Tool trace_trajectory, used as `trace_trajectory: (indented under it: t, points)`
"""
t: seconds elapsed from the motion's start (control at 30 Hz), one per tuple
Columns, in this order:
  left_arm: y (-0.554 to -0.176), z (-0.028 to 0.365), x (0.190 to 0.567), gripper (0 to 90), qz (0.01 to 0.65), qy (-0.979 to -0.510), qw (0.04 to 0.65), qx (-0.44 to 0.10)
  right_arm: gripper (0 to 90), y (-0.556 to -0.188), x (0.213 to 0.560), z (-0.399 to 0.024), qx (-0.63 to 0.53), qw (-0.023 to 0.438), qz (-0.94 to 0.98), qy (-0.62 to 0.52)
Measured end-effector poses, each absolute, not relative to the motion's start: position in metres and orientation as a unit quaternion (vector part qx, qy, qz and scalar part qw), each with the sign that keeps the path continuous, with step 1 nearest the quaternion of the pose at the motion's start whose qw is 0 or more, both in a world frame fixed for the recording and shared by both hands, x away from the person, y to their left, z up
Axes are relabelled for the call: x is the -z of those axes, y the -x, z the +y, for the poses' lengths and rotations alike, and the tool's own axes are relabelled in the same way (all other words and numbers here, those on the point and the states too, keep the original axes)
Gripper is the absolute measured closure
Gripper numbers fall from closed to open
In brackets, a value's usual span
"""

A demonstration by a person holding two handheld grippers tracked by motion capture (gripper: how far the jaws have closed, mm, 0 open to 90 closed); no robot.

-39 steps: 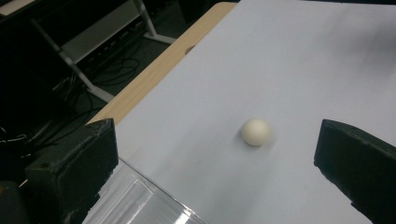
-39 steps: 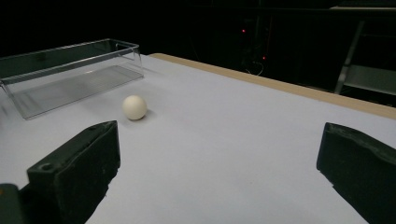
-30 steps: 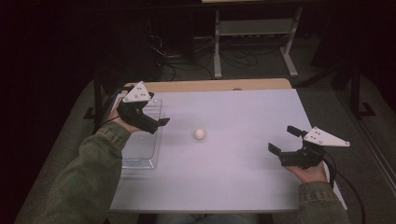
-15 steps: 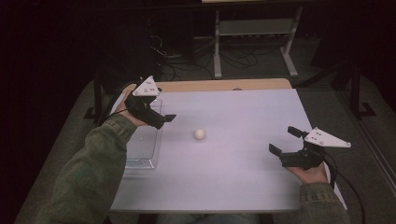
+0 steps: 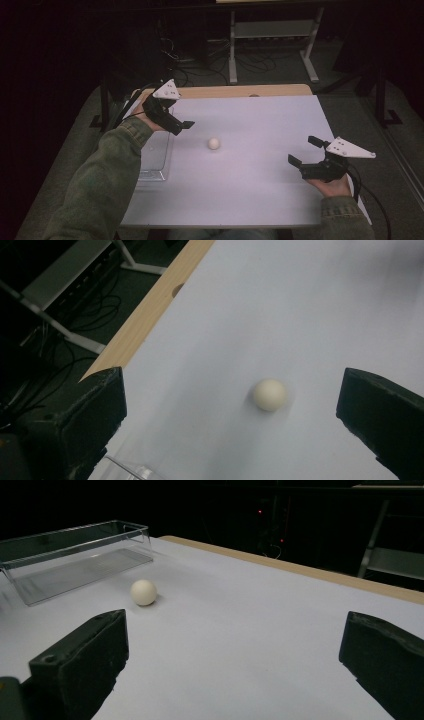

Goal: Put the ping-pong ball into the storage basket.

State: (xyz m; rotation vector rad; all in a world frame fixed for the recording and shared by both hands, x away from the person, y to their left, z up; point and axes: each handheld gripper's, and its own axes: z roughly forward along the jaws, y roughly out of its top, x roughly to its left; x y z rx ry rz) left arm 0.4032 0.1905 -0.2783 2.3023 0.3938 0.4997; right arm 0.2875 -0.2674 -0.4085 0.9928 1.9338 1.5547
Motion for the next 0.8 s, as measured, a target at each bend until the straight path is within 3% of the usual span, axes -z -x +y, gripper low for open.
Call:
trace_trajectory:
  t: [0.8]
  points:
    - [-0.426,0.164,0.292,0.0,0.121,-0.927,0.321,-0.153,0.0,-0.287,0.409,-0.268,-0.566,0.231,0.704,-0.362]
